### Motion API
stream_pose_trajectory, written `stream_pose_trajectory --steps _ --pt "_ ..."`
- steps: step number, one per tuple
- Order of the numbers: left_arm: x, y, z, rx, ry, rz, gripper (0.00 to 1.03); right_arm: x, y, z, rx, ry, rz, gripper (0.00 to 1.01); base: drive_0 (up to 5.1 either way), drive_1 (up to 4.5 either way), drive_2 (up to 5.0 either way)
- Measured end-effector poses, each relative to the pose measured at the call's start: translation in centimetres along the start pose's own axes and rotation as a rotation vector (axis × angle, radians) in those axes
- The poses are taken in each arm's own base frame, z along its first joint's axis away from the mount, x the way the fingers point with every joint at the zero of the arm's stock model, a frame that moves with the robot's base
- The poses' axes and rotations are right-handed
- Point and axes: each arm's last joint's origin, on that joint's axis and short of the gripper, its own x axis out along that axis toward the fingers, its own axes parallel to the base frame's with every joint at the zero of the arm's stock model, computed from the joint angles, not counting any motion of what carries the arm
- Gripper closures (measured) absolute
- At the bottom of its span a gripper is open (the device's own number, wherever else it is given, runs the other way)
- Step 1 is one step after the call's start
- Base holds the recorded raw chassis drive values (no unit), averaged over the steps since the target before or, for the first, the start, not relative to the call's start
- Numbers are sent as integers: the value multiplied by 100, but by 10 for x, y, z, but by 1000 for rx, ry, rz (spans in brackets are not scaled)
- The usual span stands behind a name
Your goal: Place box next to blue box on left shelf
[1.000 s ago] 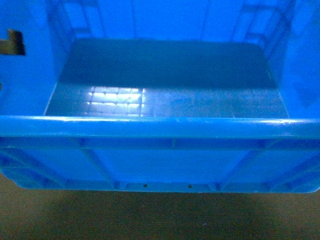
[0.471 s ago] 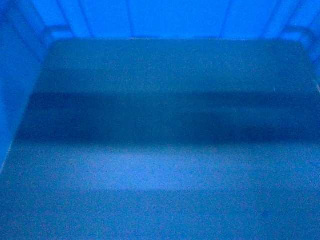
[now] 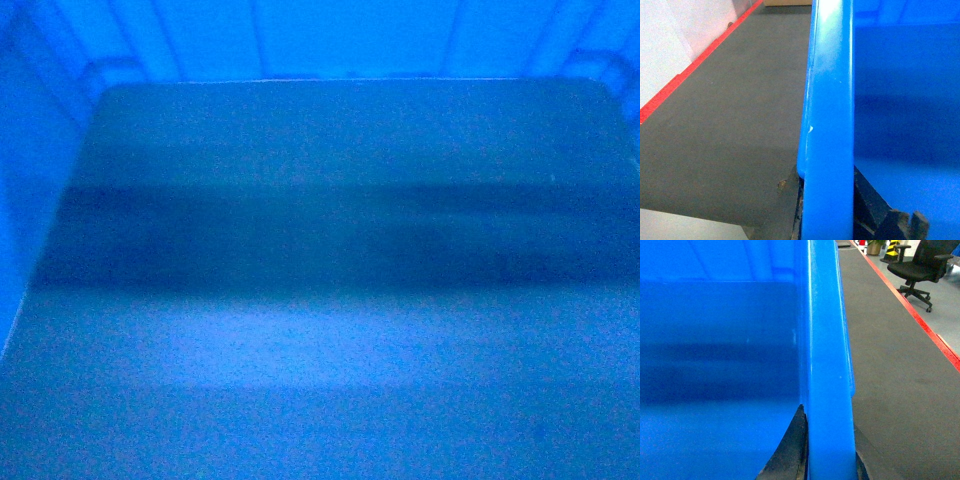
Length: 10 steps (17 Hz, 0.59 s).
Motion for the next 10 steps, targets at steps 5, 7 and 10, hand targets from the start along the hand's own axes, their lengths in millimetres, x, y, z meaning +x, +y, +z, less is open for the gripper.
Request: stream_pose_trajectory --steps 5,7,10 --pt "0 0 0 0 0 0 87 0 0 0 -1 0 -1 91 0 0 0" --pt "0 0 0 0 0 0 87 0 0 0 -1 0 -1 91 0 0 0" --pt "0 0 0 0 0 0 87 0 0 0 -2 0 -1 91 0 0 0"
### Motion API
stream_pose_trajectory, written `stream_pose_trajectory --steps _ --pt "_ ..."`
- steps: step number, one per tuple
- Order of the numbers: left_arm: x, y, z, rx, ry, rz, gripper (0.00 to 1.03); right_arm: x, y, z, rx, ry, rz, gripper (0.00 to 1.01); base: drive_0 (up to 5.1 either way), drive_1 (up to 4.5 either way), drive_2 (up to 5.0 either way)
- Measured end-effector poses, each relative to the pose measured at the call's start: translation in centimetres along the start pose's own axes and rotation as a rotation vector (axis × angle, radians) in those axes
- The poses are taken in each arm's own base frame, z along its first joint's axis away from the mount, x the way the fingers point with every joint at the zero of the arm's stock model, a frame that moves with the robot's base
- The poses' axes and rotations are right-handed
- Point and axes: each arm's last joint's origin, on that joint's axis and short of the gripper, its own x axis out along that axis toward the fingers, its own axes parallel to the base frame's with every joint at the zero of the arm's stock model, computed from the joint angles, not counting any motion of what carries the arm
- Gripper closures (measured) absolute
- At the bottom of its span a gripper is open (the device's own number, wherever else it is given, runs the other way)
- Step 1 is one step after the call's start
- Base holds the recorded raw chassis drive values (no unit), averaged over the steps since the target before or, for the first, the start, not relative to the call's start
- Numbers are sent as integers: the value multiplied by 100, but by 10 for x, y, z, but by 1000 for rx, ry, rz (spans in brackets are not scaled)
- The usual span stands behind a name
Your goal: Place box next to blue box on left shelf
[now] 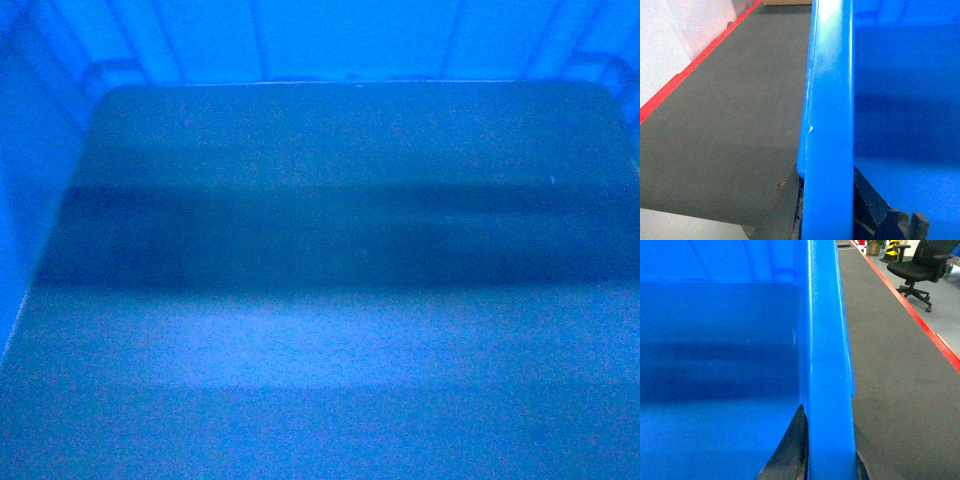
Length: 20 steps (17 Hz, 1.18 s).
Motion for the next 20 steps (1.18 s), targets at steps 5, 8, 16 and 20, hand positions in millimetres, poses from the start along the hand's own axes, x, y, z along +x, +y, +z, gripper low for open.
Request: stream_pose_trajectory --steps 5,8,16,20 --pt "0 0 0 0 0 0 87 0 0 0 0 -1 0 91 0 0 0" --pt "0 0 0 0 1 -2 87 0 0 0 -1 0 -2 91 0 0 0" --pt "0 0 0 0 1 -1 87 0 0 0 -1 -1 -2 91 0 0 0" --pt "0 0 0 0 1 -2 87 0 0 0 -1 -1 -2 91 0 0 0"
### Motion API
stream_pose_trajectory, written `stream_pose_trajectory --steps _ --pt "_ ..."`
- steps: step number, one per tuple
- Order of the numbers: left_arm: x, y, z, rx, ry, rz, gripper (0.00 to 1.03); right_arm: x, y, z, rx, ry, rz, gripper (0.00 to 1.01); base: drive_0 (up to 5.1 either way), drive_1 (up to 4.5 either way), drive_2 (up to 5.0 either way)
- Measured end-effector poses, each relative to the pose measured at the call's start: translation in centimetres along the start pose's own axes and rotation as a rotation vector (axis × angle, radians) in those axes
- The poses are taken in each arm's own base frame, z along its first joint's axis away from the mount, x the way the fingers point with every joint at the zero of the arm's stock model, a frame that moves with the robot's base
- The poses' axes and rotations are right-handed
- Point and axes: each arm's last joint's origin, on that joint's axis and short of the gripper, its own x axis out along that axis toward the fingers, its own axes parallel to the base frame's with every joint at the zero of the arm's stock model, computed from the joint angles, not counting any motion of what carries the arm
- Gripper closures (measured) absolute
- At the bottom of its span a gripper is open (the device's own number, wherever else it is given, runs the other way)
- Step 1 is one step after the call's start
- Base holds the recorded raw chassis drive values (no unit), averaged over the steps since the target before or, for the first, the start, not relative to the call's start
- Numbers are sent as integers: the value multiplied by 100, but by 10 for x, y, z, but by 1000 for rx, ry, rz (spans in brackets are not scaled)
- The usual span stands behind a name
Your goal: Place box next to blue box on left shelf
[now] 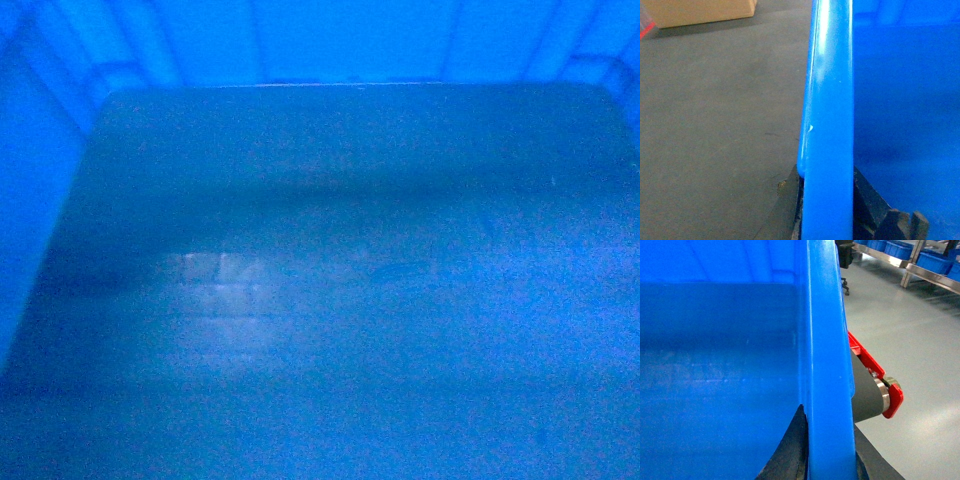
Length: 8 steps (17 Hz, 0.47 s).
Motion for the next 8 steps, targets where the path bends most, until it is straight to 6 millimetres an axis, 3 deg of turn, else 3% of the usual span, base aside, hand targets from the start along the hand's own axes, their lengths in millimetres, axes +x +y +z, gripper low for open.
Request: stream_pose_trajectory --steps 8 --pt "0 0 0 0 0 0 87 0 0 0 -1 0 0 91 0 0 0"
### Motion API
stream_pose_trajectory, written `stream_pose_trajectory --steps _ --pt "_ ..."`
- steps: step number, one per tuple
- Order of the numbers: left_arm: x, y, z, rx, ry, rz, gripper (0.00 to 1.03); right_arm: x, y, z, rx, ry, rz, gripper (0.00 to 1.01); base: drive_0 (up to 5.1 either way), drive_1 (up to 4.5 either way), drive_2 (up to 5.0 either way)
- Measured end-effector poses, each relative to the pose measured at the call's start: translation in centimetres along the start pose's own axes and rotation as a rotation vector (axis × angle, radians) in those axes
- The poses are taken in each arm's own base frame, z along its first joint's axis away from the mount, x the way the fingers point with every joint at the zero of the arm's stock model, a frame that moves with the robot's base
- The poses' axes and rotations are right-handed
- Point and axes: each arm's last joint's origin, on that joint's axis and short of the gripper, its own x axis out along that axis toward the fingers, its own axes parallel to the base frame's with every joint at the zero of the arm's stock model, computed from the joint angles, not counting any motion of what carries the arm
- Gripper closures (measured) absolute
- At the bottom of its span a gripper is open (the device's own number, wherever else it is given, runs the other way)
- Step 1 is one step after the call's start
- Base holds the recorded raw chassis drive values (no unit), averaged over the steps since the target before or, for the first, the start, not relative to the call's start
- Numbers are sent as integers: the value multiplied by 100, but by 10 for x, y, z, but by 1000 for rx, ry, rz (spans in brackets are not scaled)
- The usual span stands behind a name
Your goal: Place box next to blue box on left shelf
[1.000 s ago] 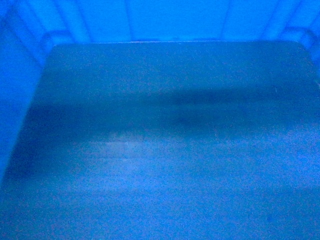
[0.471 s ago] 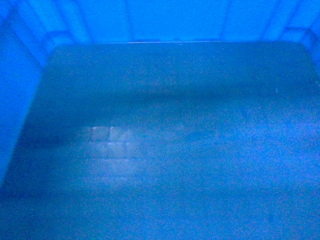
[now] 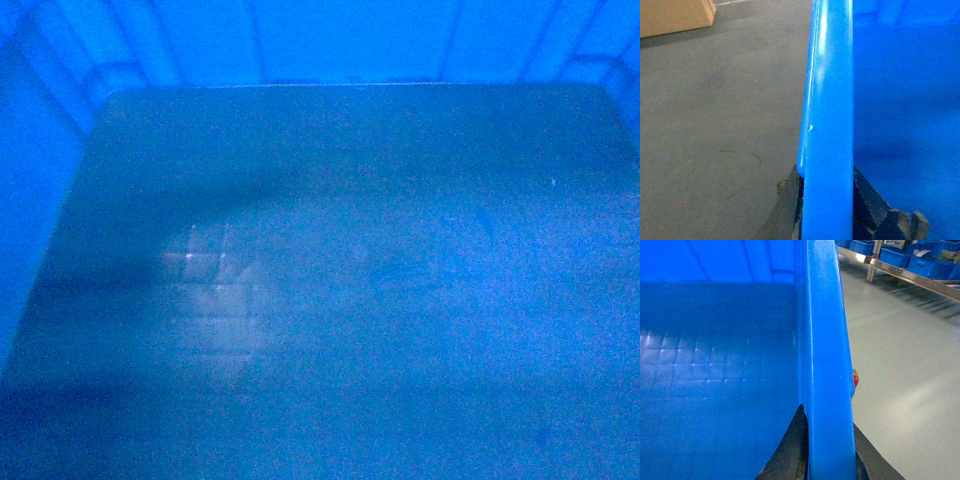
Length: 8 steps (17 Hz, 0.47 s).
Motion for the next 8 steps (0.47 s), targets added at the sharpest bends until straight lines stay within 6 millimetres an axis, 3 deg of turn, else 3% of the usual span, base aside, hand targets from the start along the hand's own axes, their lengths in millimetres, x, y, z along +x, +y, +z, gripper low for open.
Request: stream_pose_trajectory --steps 8 --pt "0 0 0 0 0 0 87 0 0 0 -1 -1 0 91 0 0 0"
